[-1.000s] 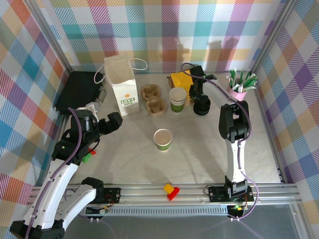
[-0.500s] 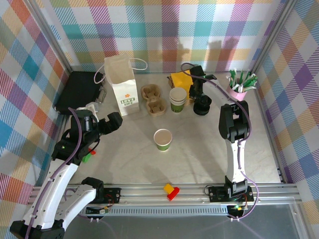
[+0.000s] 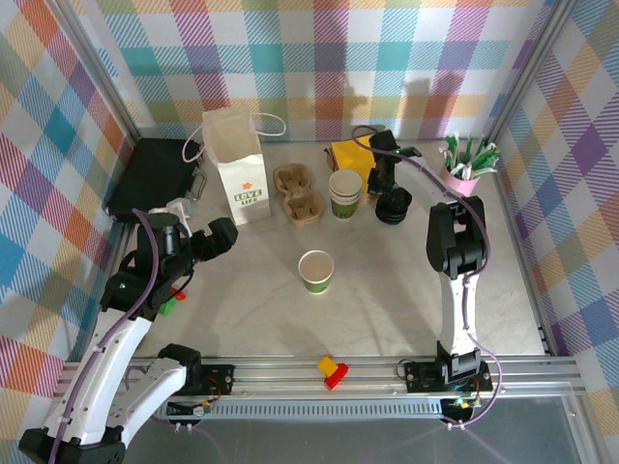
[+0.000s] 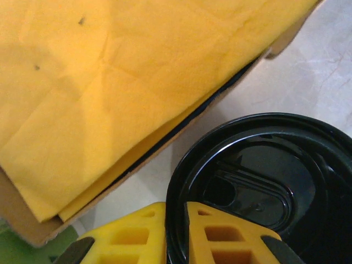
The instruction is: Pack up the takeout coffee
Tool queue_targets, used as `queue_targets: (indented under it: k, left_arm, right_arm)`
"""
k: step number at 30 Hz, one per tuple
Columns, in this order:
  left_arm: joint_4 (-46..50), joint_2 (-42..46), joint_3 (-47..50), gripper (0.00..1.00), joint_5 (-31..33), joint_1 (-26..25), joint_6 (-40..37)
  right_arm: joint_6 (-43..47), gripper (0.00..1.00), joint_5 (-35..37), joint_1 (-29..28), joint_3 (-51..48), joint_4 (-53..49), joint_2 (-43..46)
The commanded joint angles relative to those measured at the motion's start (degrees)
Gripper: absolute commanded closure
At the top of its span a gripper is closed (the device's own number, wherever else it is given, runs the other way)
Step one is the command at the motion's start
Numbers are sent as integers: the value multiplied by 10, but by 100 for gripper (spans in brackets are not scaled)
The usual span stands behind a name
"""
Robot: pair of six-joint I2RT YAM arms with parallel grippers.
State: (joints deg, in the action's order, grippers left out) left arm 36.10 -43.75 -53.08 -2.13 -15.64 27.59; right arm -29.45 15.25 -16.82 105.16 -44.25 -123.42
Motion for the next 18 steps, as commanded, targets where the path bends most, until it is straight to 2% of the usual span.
queue_targets:
  k: [1, 10, 18]
  left_arm:
    - [-3, 10, -19, 4, -14, -3, -12]
    - [-54, -4, -23, 7, -56, -22, -19]
    - [-150, -88, -48, 8, -35, -139, -23]
  right_arm:
    - [-14, 84, -22, 5, -18, 9, 59]
    - [-51, 84, -90, 5, -99, 37, 190]
    - [-121, 83, -244, 0, -195, 105, 313]
